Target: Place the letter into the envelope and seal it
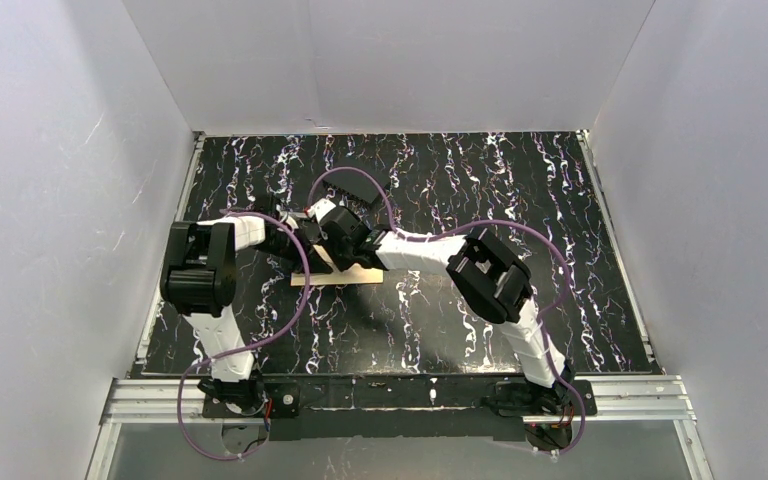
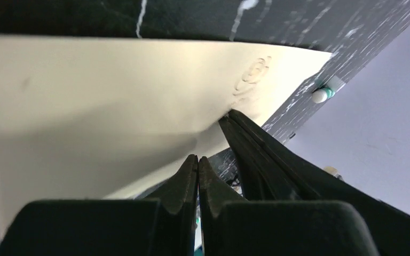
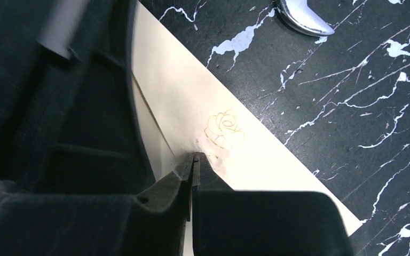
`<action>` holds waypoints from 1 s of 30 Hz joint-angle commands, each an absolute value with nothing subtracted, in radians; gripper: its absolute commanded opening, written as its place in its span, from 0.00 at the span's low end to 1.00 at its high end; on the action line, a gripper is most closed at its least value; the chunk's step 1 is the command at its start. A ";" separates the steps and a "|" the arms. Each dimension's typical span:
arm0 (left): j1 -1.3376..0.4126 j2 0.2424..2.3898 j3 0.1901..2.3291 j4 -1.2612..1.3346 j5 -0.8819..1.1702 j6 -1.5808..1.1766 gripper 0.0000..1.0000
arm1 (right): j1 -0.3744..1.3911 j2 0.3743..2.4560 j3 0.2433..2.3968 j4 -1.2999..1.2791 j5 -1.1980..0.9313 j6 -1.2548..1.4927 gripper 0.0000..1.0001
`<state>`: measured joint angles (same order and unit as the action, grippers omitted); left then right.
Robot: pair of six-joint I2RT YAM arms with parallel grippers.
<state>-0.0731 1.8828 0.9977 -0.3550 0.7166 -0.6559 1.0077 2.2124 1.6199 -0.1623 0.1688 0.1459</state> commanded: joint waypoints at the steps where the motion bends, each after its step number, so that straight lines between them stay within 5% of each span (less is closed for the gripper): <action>1: -0.042 1.729 1.045 -0.396 0.648 -0.652 0.00 | 0.986 2.248 1.512 -0.252 0.148 0.137 0.11; 16: -0.057 1.882 1.073 -0.276 0.735 -0.720 0.00 | 0.960 2.241 1.490 -0.228 0.107 0.169 0.11; 30: -0.058 2.003 1.097 -0.419 0.417 -0.670 0.00 | 0.957 2.197 1.452 -0.250 0.158 0.121 0.11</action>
<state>-0.0551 1.9434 1.0904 -0.3161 0.6537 -0.7147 0.9741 2.1765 1.5288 -0.0570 0.0837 0.1711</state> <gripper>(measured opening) 0.007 0.108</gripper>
